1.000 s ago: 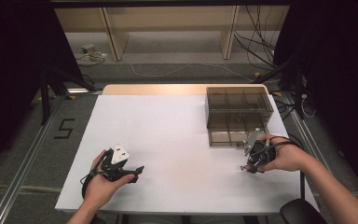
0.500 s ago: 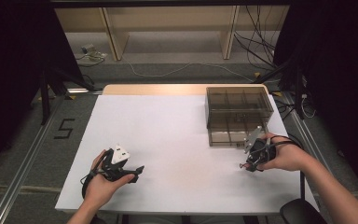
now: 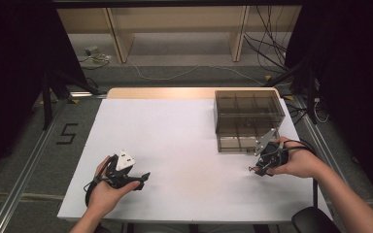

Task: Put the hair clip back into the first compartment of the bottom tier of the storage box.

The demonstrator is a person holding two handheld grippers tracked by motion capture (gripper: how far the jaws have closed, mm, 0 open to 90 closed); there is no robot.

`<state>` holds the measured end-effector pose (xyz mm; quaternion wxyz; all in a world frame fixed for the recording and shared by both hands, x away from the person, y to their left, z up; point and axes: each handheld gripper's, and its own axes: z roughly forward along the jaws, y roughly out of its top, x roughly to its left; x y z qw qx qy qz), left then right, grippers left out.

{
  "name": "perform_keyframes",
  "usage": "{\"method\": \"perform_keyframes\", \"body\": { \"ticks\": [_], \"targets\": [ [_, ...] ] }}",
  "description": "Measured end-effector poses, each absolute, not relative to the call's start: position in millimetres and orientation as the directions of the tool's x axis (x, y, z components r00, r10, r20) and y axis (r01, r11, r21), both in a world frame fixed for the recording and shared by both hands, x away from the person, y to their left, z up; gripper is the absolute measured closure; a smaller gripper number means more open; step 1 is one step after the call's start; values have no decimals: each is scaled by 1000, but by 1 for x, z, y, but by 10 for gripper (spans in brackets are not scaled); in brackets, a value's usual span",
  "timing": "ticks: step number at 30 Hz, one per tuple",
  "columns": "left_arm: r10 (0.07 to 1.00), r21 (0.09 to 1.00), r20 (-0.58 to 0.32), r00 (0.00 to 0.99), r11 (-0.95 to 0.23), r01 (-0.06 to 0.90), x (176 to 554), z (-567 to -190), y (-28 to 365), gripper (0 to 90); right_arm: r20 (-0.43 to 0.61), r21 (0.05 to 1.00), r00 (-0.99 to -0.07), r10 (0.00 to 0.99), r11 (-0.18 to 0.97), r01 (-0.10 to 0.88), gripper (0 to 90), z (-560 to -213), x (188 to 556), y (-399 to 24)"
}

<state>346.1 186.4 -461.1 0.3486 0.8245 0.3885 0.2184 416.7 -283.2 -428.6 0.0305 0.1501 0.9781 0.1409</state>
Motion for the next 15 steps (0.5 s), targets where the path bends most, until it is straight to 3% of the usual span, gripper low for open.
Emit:
{"method": "perform_keyframes", "body": {
  "ticks": [15],
  "targets": [
    [792,744,91,603,-457,488,346,-461,187,208,11,332,-927,376,873,358,663,-427,415,-283]
  ]
}}
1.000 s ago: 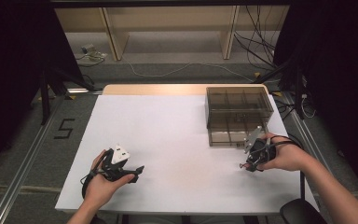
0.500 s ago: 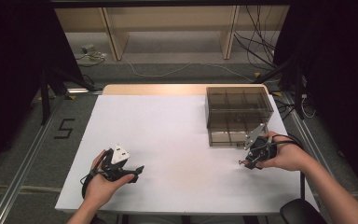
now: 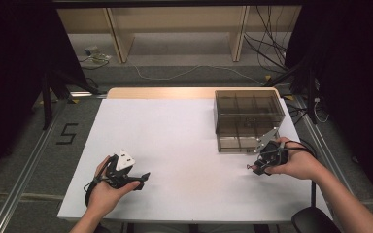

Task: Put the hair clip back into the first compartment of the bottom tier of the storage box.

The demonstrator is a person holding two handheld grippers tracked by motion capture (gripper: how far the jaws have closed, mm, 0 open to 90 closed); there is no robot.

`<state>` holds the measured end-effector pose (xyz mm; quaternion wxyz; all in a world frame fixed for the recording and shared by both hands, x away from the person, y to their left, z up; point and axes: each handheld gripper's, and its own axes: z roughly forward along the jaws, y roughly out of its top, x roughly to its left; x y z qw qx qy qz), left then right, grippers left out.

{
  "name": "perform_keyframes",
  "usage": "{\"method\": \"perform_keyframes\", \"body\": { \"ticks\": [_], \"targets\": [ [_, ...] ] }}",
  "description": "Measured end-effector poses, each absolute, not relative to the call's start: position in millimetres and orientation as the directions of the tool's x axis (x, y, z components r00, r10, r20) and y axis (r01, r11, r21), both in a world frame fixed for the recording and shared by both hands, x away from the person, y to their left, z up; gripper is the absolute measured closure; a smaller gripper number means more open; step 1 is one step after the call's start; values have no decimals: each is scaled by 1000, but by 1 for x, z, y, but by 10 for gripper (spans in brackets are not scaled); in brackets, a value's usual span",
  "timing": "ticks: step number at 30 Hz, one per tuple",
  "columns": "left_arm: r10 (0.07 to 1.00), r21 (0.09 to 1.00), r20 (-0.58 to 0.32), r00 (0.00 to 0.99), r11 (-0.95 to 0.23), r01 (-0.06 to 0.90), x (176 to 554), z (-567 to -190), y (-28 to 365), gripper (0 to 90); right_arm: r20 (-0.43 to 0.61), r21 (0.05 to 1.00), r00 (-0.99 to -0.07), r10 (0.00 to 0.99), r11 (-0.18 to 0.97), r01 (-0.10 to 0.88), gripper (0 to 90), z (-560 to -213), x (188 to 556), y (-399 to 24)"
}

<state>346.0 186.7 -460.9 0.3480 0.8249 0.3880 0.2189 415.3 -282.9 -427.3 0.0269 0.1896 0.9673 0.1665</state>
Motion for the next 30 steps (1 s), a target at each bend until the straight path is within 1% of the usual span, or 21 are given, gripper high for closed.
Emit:
{"method": "perform_keyframes", "body": {
  "ticks": [3,5,6,11,14,22,23,30],
  "targets": [
    [793,744,92,602,-456,487,346,-461,187,208,16,355,-918,396,856,376,663,-428,415,-283],
    [793,744,90,602,-455,488,346,-461,187,208,6,358,-919,395,857,371,663,-428,415,-283],
    [792,744,92,603,-457,487,346,-461,187,208,13,363,-911,413,847,389,663,-427,415,-283],
    [792,744,94,603,-458,486,346,-461,187,208,12,377,-906,422,838,395,664,-425,415,-283],
    [793,744,92,602,-457,487,346,-461,187,208,22,390,-895,445,820,418,664,-425,414,-283],
    [792,744,94,604,-459,485,346,-461,187,208,22,410,-891,454,808,422,664,-429,413,-282],
    [792,745,93,603,-457,487,346,-461,187,208,27,417,-883,469,797,437,664,-429,412,-281],
    [792,746,94,603,-457,485,346,-461,187,208,20,444,-882,471,786,430,664,-429,412,-280]
  ]
}}
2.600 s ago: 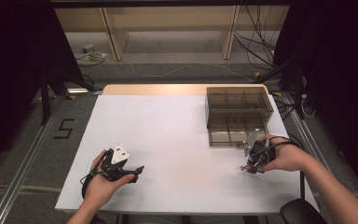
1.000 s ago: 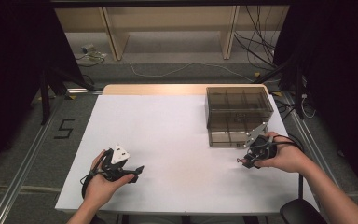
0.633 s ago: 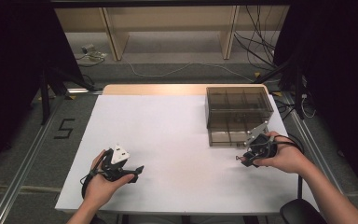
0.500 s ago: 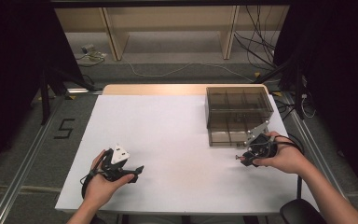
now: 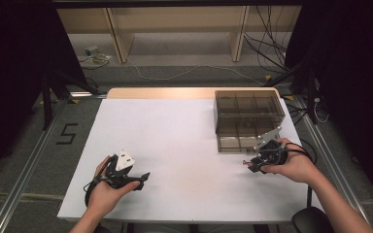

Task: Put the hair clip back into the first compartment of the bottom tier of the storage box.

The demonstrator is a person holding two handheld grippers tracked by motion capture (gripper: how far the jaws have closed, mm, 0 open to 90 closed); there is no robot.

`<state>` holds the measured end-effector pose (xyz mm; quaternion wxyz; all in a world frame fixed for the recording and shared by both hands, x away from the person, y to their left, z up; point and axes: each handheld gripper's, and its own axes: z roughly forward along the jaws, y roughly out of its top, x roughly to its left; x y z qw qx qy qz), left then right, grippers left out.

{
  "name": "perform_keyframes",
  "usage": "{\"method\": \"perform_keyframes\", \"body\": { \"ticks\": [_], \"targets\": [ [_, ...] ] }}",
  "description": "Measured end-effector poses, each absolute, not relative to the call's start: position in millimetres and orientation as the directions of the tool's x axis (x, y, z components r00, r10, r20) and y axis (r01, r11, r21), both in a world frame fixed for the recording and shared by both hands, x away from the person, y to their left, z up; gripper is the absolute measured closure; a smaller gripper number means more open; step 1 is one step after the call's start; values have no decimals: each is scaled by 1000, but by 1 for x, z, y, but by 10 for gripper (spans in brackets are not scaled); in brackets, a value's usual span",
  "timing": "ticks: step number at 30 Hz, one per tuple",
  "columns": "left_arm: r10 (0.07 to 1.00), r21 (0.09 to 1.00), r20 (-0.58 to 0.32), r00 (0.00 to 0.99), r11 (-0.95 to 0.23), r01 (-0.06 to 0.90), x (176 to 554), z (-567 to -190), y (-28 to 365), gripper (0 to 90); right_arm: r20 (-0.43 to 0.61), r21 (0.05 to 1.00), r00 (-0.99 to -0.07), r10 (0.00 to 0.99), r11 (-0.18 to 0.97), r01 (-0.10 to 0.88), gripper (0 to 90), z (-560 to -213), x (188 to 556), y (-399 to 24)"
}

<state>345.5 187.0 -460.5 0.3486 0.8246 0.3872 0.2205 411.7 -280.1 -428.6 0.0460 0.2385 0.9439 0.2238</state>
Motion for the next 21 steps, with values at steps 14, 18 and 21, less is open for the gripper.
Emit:
{"method": "perform_keyframes", "body": {
  "ticks": [14,18,21],
  "targets": [
    [793,745,94,602,-457,485,346,-460,187,208,16,486,-877,481,762,427,664,-432,409,-273],
    [793,745,94,602,-457,486,346,-460,187,208,21,489,-873,487,757,434,665,-434,408,-271],
    [793,745,94,602,-457,485,346,-460,187,208,23,493,-872,489,754,435,664,-434,407,-270]
  ]
}}
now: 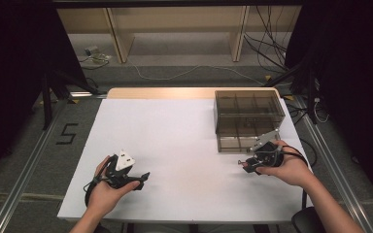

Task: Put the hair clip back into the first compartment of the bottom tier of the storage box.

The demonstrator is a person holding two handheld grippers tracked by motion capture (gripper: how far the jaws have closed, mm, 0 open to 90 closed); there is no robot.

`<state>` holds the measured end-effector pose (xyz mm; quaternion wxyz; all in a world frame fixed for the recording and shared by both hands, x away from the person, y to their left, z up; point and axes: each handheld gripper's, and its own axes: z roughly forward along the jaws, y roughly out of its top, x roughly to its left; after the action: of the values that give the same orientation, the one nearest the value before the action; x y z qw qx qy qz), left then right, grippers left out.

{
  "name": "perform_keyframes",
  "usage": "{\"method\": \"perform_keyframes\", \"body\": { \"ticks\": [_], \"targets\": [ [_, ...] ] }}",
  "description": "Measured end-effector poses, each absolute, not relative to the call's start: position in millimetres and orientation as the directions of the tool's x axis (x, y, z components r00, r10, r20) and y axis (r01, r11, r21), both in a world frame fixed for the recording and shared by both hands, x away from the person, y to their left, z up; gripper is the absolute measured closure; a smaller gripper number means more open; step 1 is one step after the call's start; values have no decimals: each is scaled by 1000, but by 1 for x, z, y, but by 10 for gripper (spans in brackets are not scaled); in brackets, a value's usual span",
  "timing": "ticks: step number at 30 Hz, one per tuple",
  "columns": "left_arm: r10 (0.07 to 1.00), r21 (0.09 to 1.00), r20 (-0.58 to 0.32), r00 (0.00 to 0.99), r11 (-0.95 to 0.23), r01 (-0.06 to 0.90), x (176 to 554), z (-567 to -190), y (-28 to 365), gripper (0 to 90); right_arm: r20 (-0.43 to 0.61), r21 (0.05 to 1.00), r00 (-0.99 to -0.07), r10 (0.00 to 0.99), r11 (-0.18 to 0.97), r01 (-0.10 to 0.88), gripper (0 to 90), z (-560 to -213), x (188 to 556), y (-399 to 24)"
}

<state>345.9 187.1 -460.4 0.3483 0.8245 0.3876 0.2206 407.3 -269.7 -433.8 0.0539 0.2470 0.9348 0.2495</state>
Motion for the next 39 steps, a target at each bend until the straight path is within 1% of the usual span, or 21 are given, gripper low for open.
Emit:
{"method": "perform_keyframes", "body": {
  "ticks": [13,26,39],
  "targets": [
    [793,746,92,602,-456,486,346,-460,187,209,20,536,-862,506,723,436,665,-433,406,-266],
    [793,747,93,603,-456,484,346,-460,187,210,21,548,-860,509,714,436,665,-434,405,-263],
    [793,749,90,603,-453,484,346,-460,187,210,21,579,-840,542,678,452,665,-433,405,-261]
  ]
}}
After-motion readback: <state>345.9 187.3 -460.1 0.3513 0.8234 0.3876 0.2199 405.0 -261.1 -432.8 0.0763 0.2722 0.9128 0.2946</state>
